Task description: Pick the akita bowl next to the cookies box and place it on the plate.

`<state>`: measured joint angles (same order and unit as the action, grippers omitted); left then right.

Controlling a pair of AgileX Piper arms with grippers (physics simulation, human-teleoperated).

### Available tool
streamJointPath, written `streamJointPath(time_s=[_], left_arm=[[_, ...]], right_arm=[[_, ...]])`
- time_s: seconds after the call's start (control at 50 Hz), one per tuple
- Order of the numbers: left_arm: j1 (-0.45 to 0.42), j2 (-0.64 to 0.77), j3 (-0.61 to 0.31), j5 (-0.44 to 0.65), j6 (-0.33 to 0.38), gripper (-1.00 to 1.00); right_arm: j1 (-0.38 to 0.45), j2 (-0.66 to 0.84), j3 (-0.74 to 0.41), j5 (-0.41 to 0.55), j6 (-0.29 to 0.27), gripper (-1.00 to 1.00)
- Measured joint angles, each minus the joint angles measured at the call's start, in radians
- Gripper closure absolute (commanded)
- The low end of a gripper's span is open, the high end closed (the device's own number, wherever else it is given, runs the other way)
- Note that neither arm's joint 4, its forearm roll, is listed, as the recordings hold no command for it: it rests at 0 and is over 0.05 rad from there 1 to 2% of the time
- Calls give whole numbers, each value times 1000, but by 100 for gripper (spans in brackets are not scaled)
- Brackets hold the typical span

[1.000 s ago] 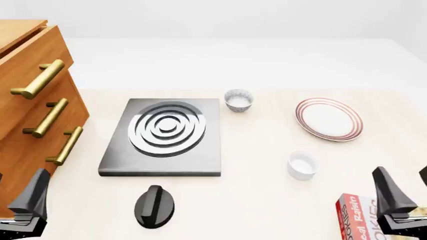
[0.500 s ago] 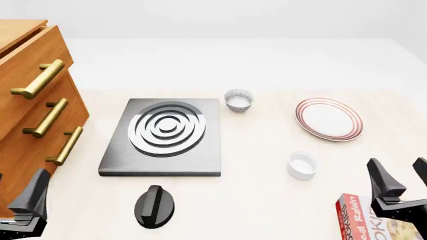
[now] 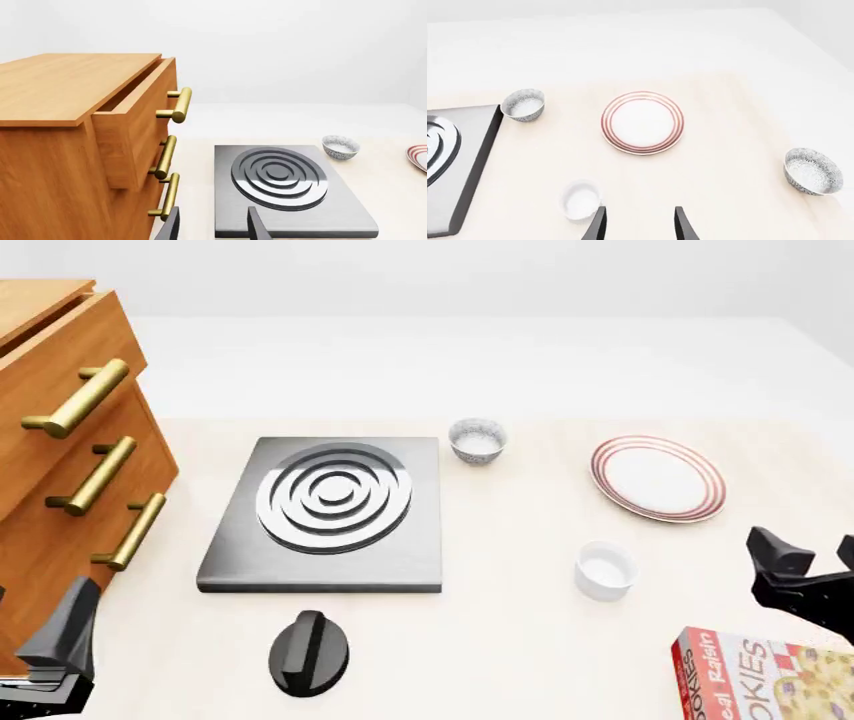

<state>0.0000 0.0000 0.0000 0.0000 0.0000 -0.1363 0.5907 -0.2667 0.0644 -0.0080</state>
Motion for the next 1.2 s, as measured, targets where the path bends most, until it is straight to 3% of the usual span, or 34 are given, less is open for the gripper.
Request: streamJointPath(time_s=[0.4,1.2], left_arm=[[0,0,0,0,0,-100],[0,0,0,0,0,-100]], right_arm=[[-121,116,-200,212,-39,-100],[-405,394,-533,435,-106,-100]])
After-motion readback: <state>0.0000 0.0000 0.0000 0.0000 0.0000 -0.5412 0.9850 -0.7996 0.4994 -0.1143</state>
